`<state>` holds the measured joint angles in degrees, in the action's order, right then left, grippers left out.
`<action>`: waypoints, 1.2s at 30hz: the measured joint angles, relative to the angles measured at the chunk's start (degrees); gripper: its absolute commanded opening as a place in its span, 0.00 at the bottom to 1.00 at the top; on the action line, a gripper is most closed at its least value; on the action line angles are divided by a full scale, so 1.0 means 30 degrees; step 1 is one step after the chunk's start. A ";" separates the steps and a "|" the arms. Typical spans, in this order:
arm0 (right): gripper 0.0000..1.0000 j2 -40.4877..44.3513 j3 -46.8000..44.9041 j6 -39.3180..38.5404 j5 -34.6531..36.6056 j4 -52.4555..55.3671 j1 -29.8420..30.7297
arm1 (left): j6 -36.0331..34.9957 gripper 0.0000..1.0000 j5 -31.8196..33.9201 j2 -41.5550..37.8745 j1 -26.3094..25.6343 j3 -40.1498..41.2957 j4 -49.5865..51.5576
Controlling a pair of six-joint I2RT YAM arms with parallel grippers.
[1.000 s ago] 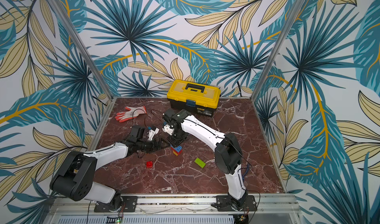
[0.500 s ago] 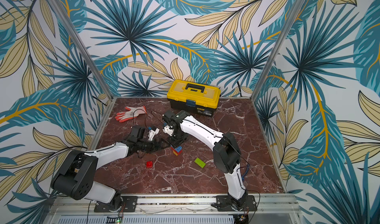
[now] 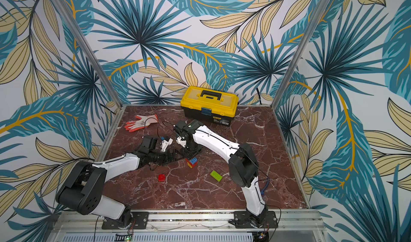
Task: Assemble a carrot with lego
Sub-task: Assemble the lego brick with the lego brick.
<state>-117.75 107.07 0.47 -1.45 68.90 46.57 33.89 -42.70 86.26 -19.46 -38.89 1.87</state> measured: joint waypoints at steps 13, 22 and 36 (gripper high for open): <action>0.28 0.0903 -0.1727 0.1217 0.0576 -0.1639 0.0350 | 0.0007 0.99 0.0044 0.0000 0.0000 0.0000 0.0000; 0.29 0.1647 -0.2849 0.1180 0.0874 -0.2798 0.0466 | 0.0007 0.99 0.0131 0.0000 0.0000 0.0000 0.0000; 0.29 0.1515 -0.2528 -0.3453 0.0962 -0.2535 0.0605 | 0.0168 0.99 0.0146 -0.0175 0.0488 0.0219 -0.0146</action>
<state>-113.21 99.48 -9.89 1.43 61.30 48.38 34.39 -42.26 85.73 -18.00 -38.24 1.43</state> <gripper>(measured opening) 0.344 0.995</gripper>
